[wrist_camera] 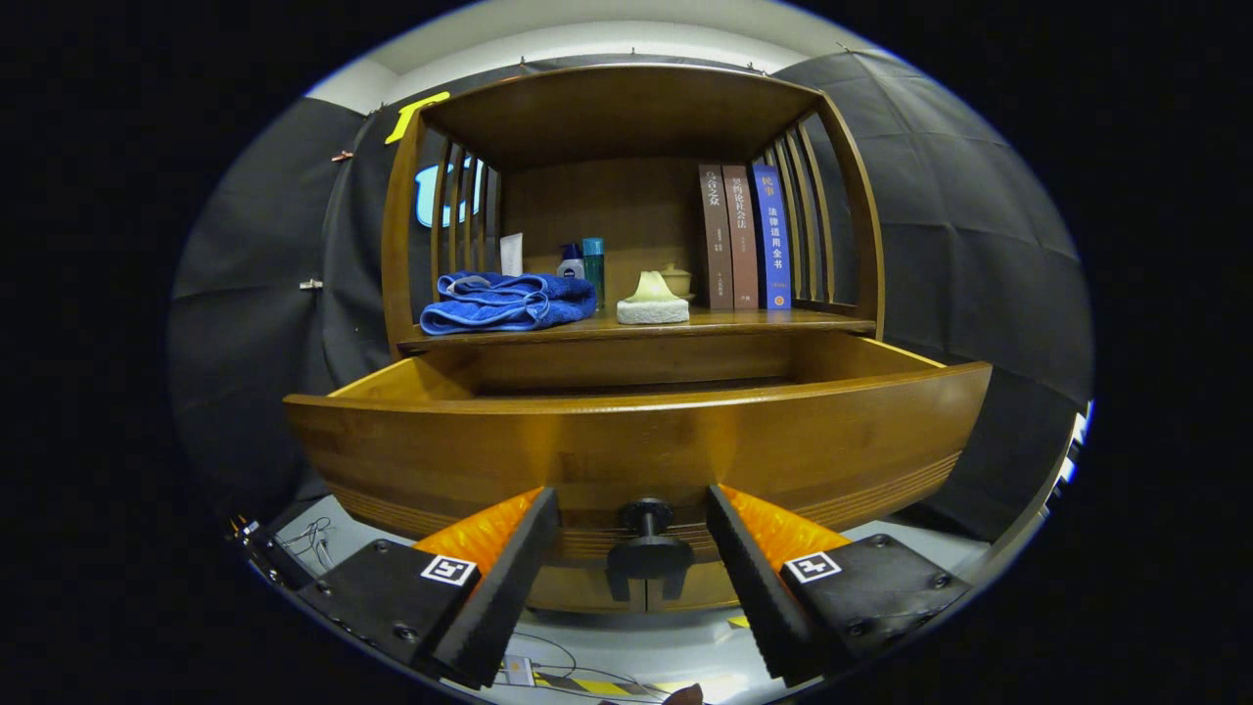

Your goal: Pull open the drawer, take out the items inside it, and place them on the countertop above the cabinet.

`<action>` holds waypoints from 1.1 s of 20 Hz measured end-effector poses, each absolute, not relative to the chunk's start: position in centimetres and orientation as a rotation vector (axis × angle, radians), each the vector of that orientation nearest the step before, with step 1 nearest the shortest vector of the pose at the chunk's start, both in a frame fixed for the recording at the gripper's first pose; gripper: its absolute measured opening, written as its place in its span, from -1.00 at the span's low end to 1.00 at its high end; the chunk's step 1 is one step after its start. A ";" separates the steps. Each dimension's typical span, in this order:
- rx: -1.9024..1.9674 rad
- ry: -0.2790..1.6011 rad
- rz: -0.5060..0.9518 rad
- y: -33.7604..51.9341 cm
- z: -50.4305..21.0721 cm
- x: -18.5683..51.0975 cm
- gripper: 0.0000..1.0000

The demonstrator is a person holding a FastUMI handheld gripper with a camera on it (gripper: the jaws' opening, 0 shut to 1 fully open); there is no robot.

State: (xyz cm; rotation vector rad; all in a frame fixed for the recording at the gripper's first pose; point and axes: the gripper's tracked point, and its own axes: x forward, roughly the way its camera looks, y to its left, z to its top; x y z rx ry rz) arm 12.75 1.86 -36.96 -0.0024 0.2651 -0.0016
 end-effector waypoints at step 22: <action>-0.002 0.379 -0.015 1.6 -39.6 27.0 0.98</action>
